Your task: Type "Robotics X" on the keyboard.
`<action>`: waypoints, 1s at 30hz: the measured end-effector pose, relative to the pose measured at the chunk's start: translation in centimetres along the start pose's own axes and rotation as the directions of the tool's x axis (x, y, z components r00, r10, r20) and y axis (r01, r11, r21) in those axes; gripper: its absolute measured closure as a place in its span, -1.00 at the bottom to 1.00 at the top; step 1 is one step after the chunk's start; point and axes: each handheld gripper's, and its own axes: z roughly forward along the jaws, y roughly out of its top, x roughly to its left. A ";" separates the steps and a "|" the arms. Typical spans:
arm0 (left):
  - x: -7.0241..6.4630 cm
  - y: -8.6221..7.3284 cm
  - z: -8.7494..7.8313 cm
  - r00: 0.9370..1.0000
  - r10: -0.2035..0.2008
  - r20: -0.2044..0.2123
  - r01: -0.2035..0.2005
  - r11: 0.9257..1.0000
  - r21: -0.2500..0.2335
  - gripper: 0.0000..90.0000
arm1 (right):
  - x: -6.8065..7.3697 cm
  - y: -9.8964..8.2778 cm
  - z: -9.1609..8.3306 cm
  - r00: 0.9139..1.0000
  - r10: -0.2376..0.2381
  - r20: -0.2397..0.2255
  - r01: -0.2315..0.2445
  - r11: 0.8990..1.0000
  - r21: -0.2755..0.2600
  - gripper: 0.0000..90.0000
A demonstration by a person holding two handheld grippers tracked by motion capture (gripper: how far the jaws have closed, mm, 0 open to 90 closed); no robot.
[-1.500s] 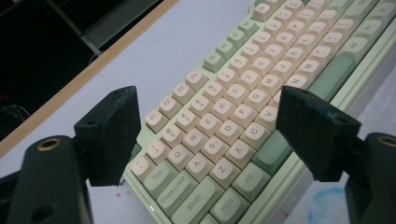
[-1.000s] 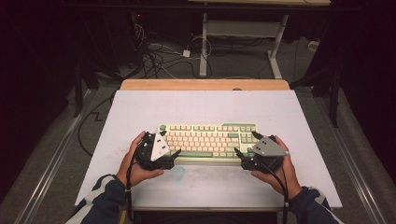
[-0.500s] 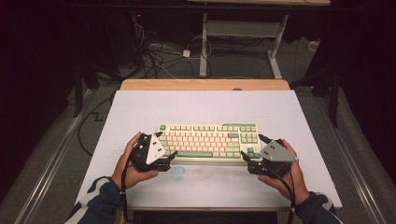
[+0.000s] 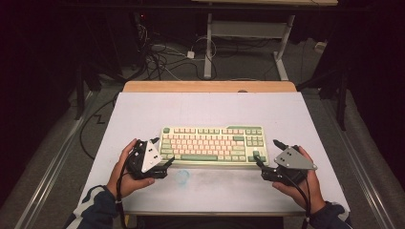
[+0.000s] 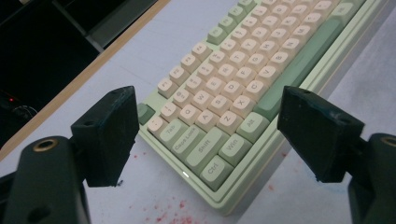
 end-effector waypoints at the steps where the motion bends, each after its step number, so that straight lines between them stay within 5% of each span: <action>1: 0.1 -0.1 -0.1 1.000 0.001 -0.002 -0.001 1.000 0.003 -0.57 | -0.1 -0.1 -0.1 1.000 0.000 -0.001 0.000 1.000 0.001 -0.51; 15: 1.1 -1.4 -1.1 1.000 0.007 -0.024 -0.007 1.000 0.028 -0.57 | -1.0 -1.6 -0.7 1.000 0.004 0.029 -0.004 1.000 0.028 -0.52; 30: 2.6 -3.6 -1.5 0.998 -0.006 -0.057 0.011 0.996 0.089 -0.58 | -2.6 -4.7 -1.5 0.995 0.065 0.072 -0.069 0.996 0.063 -0.53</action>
